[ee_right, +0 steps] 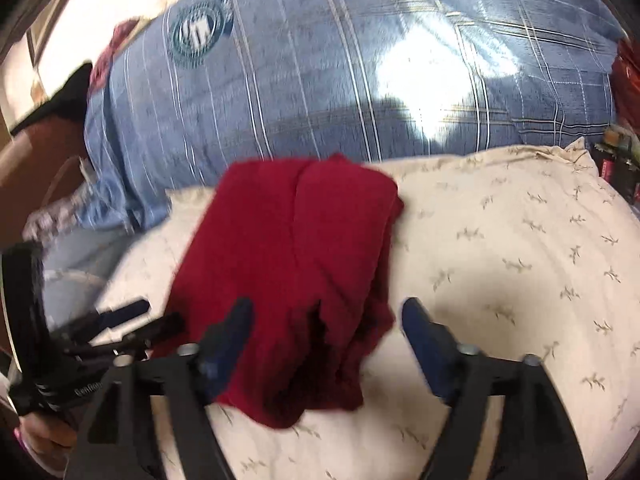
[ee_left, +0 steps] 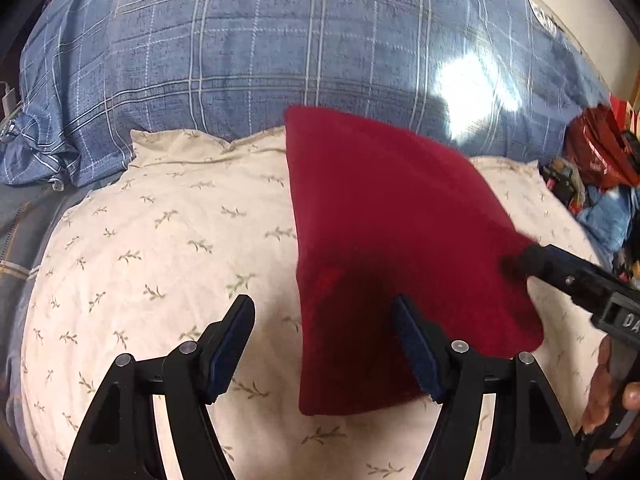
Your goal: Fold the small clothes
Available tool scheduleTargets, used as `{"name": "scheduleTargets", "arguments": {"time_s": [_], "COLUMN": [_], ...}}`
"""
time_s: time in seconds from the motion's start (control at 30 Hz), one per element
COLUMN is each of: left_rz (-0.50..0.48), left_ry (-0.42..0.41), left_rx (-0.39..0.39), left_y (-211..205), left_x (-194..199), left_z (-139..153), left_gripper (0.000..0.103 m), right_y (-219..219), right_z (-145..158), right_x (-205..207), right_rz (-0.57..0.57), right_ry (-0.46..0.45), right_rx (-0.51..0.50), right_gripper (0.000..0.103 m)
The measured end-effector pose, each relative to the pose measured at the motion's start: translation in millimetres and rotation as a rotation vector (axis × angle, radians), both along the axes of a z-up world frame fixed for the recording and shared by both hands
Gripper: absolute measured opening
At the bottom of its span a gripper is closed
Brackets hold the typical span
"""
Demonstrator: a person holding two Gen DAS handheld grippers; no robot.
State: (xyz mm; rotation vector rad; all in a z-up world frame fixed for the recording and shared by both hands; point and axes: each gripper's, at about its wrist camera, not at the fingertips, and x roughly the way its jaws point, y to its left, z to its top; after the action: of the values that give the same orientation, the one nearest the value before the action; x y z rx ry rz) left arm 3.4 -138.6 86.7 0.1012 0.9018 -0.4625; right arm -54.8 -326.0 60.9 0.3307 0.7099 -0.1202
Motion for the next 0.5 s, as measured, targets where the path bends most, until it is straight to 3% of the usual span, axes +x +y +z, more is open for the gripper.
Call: {"name": "scheduleTargets", "arguments": {"time_s": [0.1, 0.27, 0.43, 0.5], "left_rz": [-0.003, -0.026, -0.063, -0.089], "left_ry": [0.029, 0.145, 0.22, 0.228], "left_rx": [-0.077, -0.159, -0.228, -0.243], "left_y": [5.3, 8.6, 3.8, -3.7], "left_x": [13.5, 49.6, 76.5, 85.1], "left_z": [2.4, -16.4, -39.2, -47.3], "left_gripper": [0.082, 0.082, 0.09, 0.09], "right_y": [-8.7, -24.6, -34.0, -30.5], "right_z": [-2.4, -28.0, -54.8, -56.6], "right_x": [15.6, 50.2, 71.4, 77.2], "right_rz": [0.006, 0.008, 0.06, 0.07], "right_ry": [-0.017, 0.039, 0.034, 0.009], "right_rx": [0.055, 0.12, 0.234, 0.217], "right_gripper": [0.087, 0.087, 0.088, 0.079]}}
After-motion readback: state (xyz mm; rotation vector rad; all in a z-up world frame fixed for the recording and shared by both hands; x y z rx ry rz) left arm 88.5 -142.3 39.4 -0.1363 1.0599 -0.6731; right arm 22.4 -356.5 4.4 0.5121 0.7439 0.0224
